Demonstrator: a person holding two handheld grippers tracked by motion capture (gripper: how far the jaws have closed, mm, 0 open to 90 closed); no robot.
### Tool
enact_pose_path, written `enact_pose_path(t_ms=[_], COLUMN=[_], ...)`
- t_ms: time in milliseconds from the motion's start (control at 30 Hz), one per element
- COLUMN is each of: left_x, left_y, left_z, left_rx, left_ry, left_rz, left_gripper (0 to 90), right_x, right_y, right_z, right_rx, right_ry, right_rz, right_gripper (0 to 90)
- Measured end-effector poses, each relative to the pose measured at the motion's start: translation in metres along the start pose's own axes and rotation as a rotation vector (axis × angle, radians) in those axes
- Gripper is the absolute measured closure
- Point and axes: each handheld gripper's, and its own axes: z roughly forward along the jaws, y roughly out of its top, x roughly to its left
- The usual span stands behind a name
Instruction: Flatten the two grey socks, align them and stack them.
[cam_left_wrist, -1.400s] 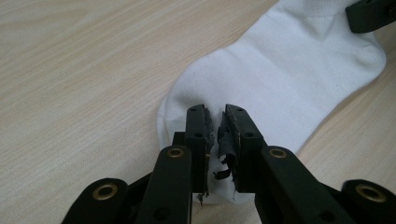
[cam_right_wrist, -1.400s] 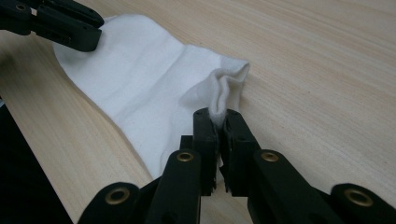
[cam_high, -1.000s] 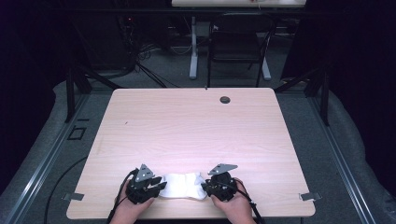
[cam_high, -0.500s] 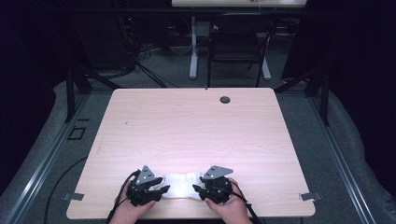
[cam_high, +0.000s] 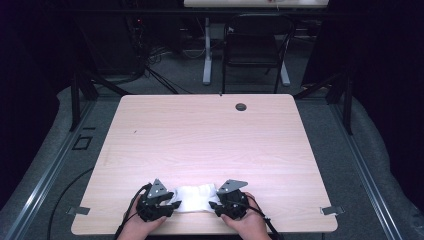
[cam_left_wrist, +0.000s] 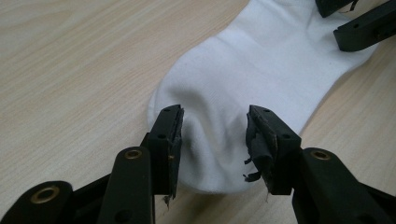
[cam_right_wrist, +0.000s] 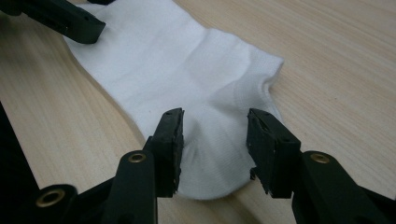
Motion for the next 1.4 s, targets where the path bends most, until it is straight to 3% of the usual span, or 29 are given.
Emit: enact_pose_path(t_ms=[433,700,867,1100,1400], left_x=[0.006,0.014,0.024,0.033,0.041], left_y=[0.004,0.015,0.024,0.033,0.04], left_z=[0.007,0.017,0.025,0.034,0.041], left_rx=[-0.008,-0.016,-0.026,-0.035,-0.043], left_ry=[-0.004,0.0,-0.018,-0.005,0.0], left_rz=[-0.017,-0.029,-0.071,-0.08,-0.089], left_gripper=[56.7,56.5,56.5,56.3,56.0], right_x=[-0.004,-0.018,-0.032,-0.048,-0.055], right_y=[0.001,0.007,0.014,0.019,0.026], right_z=[0.001,0.004,0.008,0.012,0.017], right_rx=[-0.003,-0.005,-0.006,-0.013,-0.016], right_ry=[-0.002,-0.009,-0.006,0.003,-0.013], right_rz=[0.02,0.047,0.089,0.137,0.146], right_gripper=[57.3,57.6,57.6,57.5,57.0])
